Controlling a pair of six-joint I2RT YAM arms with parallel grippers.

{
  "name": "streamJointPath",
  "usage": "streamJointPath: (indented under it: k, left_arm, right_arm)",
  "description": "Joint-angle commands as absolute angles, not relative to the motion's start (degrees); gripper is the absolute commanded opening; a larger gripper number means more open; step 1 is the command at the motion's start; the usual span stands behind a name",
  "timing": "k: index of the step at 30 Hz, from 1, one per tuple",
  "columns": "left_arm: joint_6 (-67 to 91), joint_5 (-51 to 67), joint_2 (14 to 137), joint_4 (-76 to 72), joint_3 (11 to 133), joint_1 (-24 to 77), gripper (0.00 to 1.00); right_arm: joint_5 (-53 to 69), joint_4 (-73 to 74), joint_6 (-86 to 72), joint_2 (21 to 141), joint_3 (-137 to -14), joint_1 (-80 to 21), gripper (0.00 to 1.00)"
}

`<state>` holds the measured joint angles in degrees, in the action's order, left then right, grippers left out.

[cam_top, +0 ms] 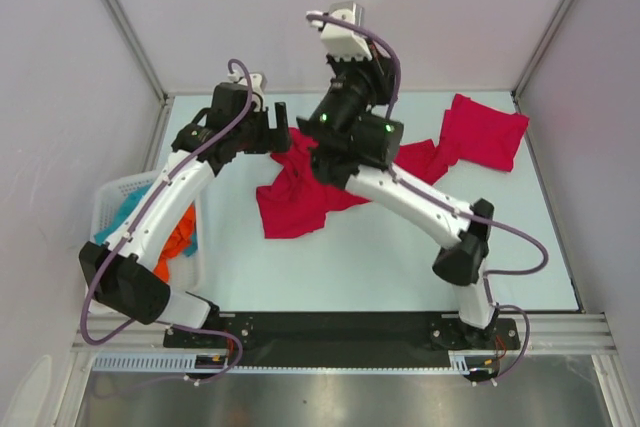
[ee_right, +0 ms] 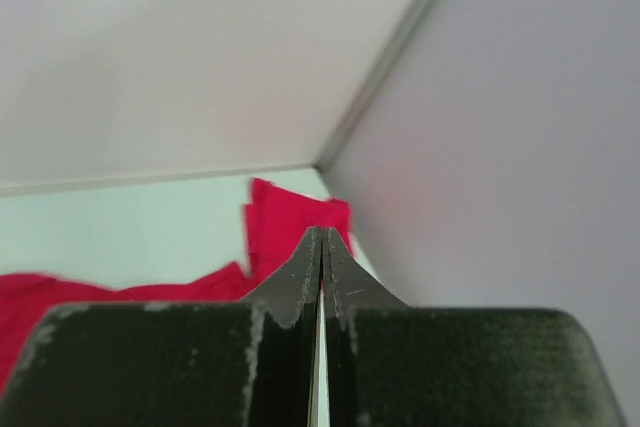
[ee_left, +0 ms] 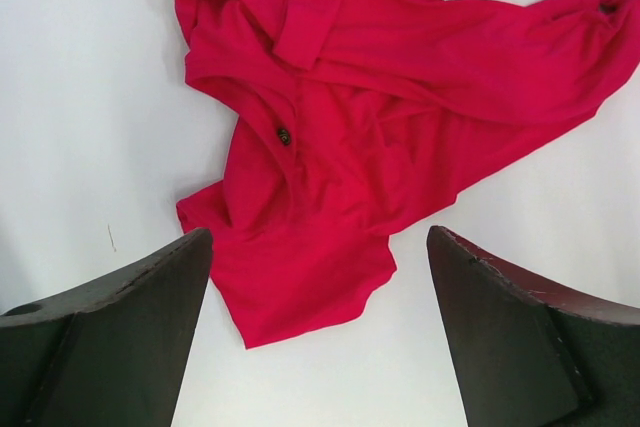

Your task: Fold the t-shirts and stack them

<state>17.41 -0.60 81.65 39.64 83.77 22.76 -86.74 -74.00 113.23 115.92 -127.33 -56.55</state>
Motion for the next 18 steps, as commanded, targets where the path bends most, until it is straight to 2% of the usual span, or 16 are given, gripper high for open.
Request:
streamJointPath:
  k: [1, 2, 5, 13, 18]
  left_arm:
    - [15.47, 0.53, 81.30, 37.44, 83.23, 23.03, 0.93]
    - [15.47, 0.53, 81.30, 37.44, 83.23, 23.03, 0.93]
    - [15.47, 0.88, 81.65, 37.35, 83.32, 23.03, 0.93]
    - [14.33, 0.09, 80.42, 37.35, 82.09, 23.03, 0.92]
    - [14.06, -1.32, 81.47, 37.44, 83.05, 23.03, 0.92]
  right_arm:
    - [-100.81, -85.61, 114.08, 104.07, -128.40, -67.56, 0.00]
    - [-100.64, -85.61, 114.17, 102.84, -130.41, -71.94, 0.00]
    - [-100.46, -85.26, 113.99, 102.04, -132.53, -76.88, 0.01]
    - [-100.63, -84.99, 114.70, 98.71, -131.13, -85.42, 0.00]
    - [-100.72, -85.52, 115.13, 94.93, -129.03, -98.57, 0.00]
